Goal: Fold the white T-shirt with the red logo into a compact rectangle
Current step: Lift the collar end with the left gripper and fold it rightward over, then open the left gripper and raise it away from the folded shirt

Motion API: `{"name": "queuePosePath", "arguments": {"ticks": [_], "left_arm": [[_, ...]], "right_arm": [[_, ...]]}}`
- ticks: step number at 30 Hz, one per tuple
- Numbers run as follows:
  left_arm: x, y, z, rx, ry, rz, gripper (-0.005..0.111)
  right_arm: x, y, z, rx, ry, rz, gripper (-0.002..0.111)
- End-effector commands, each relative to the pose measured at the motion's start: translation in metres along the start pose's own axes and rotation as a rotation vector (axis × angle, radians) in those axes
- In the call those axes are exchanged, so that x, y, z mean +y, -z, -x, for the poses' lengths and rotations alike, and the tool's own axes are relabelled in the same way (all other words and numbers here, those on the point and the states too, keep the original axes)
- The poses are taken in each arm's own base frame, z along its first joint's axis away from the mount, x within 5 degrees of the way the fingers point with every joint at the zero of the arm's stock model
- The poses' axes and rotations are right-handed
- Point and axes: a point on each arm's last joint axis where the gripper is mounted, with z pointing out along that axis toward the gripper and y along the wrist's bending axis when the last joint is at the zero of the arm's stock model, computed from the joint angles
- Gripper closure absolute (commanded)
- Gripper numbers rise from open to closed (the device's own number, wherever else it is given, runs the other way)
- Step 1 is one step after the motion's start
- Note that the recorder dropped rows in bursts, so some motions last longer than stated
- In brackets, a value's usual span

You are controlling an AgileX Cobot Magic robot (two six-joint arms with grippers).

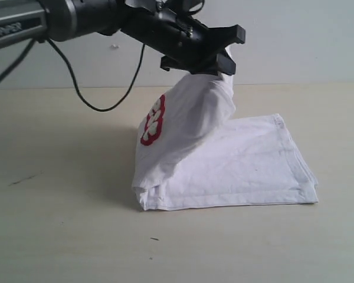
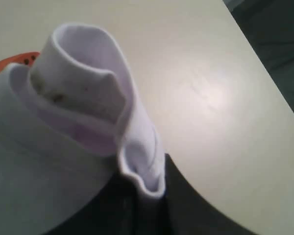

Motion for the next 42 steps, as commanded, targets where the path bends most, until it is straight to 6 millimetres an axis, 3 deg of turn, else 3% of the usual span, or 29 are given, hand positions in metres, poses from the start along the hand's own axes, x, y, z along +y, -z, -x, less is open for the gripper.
{"name": "queuePosePath", "arguments": {"ticks": [1, 12, 16, 18, 23, 27, 32, 35, 39, 41, 42], "left_arm": [[-0.022, -0.024, 0.004, -0.039, -0.027, -0.063, 0.107], [-0.060, -0.050, 0.003, -0.081, -0.128, -0.143, 0.107], [-0.074, -0.067, -0.012, -0.068, -0.204, -0.148, 0.105], [-0.075, -0.081, -0.023, -0.046, -0.227, -0.141, 0.094], [-0.068, -0.109, -0.040, -0.055, -0.249, -0.100, 0.043], [-0.062, -0.099, -0.028, -0.094, -0.251, -0.083, 0.041], [-0.063, -0.061, -0.006, -0.071, -0.307, -0.059, 0.041], [-0.055, -0.044, -0.003, 0.014, -0.337, 0.010, 0.045], [-0.036, -0.030, -0.007, 0.172, -0.398, 0.137, 0.069], [-0.029, -0.025, -0.009, 0.225, -0.400, 0.160, 0.086], [-0.024, -0.019, -0.008, 0.248, -0.397, 0.166, 0.107]], "right_arm": [[0.001, 0.003, 0.000, -0.010, 0.002, -0.009, 0.108], [0.001, 0.003, 0.000, -0.011, -0.006, -0.008, 0.108], [0.001, 0.003, 0.000, -0.011, -0.006, -0.008, 0.108], [0.001, 0.003, 0.000, -0.011, -0.006, -0.008, 0.108], [0.000, 0.003, 0.000, -0.009, -0.009, -0.007, 0.108], [0.000, 0.003, 0.000, -0.009, -0.009, -0.007, 0.108], [-0.001, 0.003, -0.001, -0.002, -0.008, -0.019, 0.108], [-0.003, 0.002, -0.002, 0.007, -0.010, -0.040, 0.108], [-0.008, -0.006, -0.010, 0.001, -0.020, -0.074, 0.108], [-0.010, -0.009, -0.014, 0.004, -0.026, -0.079, 0.108], [-0.010, -0.010, -0.014, 0.004, -0.026, -0.079, 0.108]]}}
